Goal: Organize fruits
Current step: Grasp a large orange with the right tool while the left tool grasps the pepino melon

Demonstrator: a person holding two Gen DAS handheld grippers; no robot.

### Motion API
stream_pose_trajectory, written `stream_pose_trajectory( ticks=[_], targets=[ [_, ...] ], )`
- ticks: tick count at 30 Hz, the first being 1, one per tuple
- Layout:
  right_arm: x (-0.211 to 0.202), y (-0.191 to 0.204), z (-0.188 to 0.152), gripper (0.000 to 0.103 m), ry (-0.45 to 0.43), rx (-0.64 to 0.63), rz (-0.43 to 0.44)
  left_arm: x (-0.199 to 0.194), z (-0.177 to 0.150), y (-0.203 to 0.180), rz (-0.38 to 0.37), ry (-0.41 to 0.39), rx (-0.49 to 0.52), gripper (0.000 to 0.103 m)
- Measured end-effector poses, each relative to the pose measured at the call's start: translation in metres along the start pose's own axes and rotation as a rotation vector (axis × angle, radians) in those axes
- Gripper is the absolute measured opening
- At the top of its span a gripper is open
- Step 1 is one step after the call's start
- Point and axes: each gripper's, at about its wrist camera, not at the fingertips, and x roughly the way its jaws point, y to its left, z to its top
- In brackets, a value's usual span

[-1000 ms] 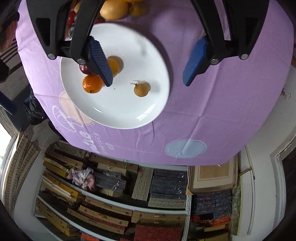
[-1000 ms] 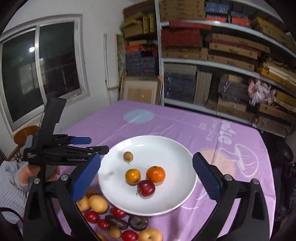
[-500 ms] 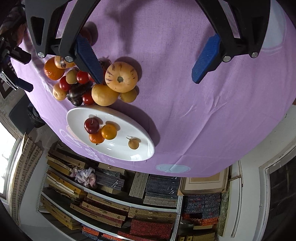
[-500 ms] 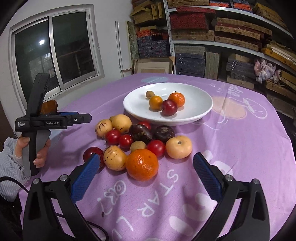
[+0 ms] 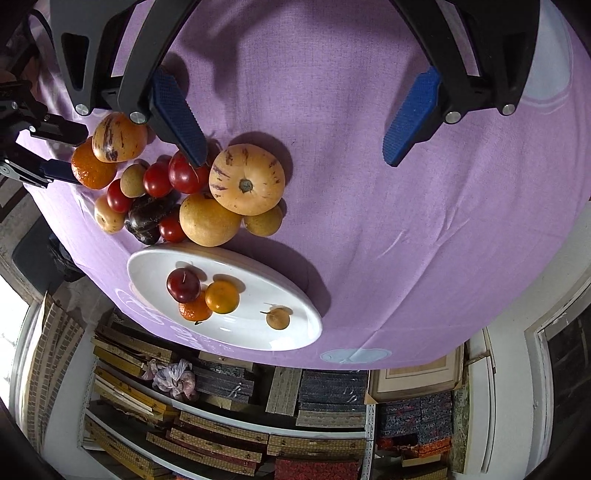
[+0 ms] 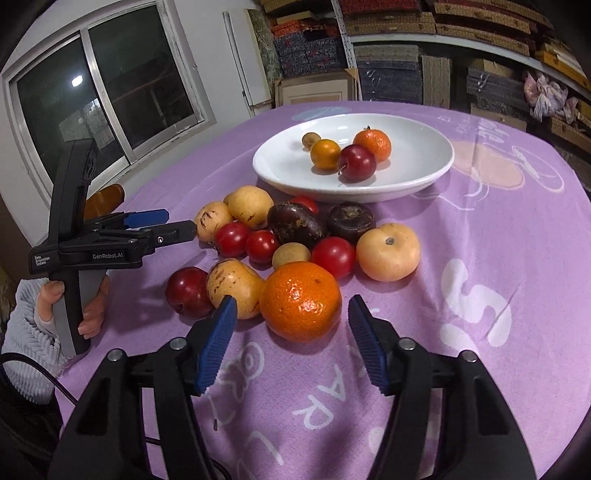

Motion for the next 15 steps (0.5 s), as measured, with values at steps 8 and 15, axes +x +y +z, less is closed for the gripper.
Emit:
stream_pose_trajectory(
  ticks=[8, 15],
  targets=[
    [0.011, -0.004, 0.004, 0.049, 0.025, 0.062, 0.054, 0.003, 0.0, -0.002, 0.005, 0.014, 0.005, 0.097],
    [0.026, -0.001, 0.009, 0.049, 0.06, 0.085, 0.098, 0.015, 0.009, -0.005, -0.014, 0.028, 0.002, 0.097]
  ],
)
